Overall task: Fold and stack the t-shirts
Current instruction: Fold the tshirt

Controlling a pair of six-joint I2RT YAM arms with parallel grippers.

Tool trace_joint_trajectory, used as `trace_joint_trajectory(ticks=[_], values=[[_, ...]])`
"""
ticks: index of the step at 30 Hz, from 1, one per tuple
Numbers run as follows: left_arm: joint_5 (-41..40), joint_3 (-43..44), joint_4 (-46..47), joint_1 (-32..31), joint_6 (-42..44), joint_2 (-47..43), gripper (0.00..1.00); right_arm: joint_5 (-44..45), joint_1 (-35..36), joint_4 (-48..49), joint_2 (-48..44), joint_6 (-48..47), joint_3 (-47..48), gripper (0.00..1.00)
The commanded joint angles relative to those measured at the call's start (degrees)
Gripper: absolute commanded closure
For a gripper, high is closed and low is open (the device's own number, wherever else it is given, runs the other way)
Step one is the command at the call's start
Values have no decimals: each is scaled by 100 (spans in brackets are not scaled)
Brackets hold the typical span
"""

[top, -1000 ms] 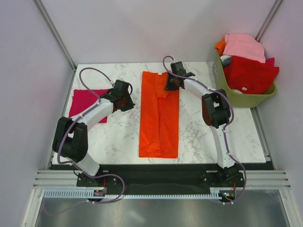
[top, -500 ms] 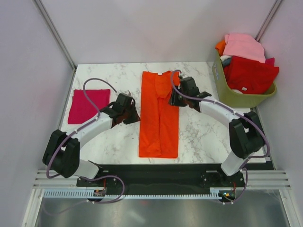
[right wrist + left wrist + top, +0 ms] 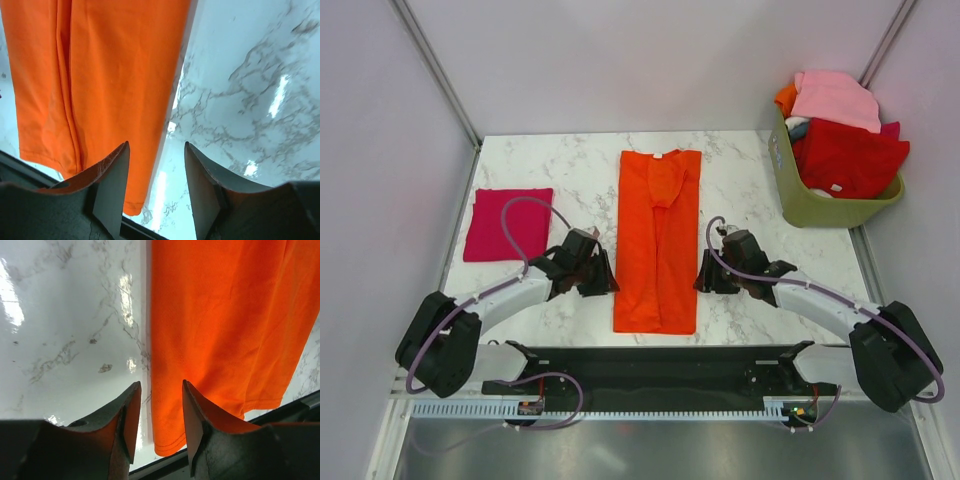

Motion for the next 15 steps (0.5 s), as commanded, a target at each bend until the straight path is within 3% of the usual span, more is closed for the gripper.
trace_joint_trajectory(ticks=[1,15], values=[[424,-188,437,-108,-220,-135,54,-525,77,302,-205,378,-338,45],[1127,-856,526,-187,-361,-434,57,-1009,630,162,-794,1117,-1122,48]])
